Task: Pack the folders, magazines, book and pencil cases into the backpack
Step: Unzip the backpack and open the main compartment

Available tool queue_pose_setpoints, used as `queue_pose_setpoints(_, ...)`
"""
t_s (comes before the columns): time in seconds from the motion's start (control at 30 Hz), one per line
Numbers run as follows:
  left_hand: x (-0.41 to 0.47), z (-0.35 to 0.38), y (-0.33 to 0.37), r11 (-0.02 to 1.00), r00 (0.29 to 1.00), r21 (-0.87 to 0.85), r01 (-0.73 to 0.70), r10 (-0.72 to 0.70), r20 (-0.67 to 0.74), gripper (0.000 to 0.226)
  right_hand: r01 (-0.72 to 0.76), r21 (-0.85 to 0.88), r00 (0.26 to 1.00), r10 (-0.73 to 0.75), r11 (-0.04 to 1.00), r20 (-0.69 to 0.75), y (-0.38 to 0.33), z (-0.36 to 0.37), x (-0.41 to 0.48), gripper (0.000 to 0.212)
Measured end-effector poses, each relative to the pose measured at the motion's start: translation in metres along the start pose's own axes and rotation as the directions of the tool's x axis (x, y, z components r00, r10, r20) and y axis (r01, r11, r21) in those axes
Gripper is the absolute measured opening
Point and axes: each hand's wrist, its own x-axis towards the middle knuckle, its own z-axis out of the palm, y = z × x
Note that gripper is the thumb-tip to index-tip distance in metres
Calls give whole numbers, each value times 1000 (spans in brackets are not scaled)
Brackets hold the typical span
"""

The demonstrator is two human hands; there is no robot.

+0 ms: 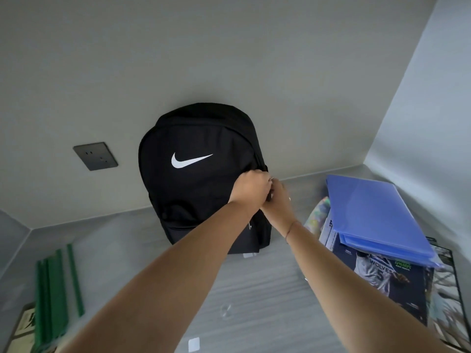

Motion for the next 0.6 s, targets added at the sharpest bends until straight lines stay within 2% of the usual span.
queue_pose_setpoints(0.1,-7,-6,0,999,998,-47,15,-18,-55,28,5,-243,983,-49,970,-174,-10,8,6,10)
queue_pose_setpoints(0.2,-10,-19,-7,991,976,-133,23,-51,-211,26,14,-259,985,-57,966,-160,-12,8,10,11)
queue_pose_setpoints(0.3,-3,-49,-21,964,890,-263,30,-145,-432,24,-16,-266,988,-26,964,-153,-2,2,11,23)
queue_pose_setpoints(0.37,-2,-72,-36,966,826,-257,21,-162,-541,20,-17,-253,991,-17,967,-129,0,-4,12,26)
queue_pose_setpoints(0.5,-8,-104,-66,972,764,-216,92,-208,-611,14,17,-289,995,-45,957,-92,-18,-7,17,18)
queue_pose_setpoints(0.57,-8,-117,-78,949,708,-281,146,-298,-640,11,21,-297,995,-50,955,-90,-27,-6,17,18)
queue_pose_setpoints(0.6,-8,-124,-84,916,686,-367,164,-373,-625,11,14,-286,996,-40,958,-85,-28,-6,18,19)
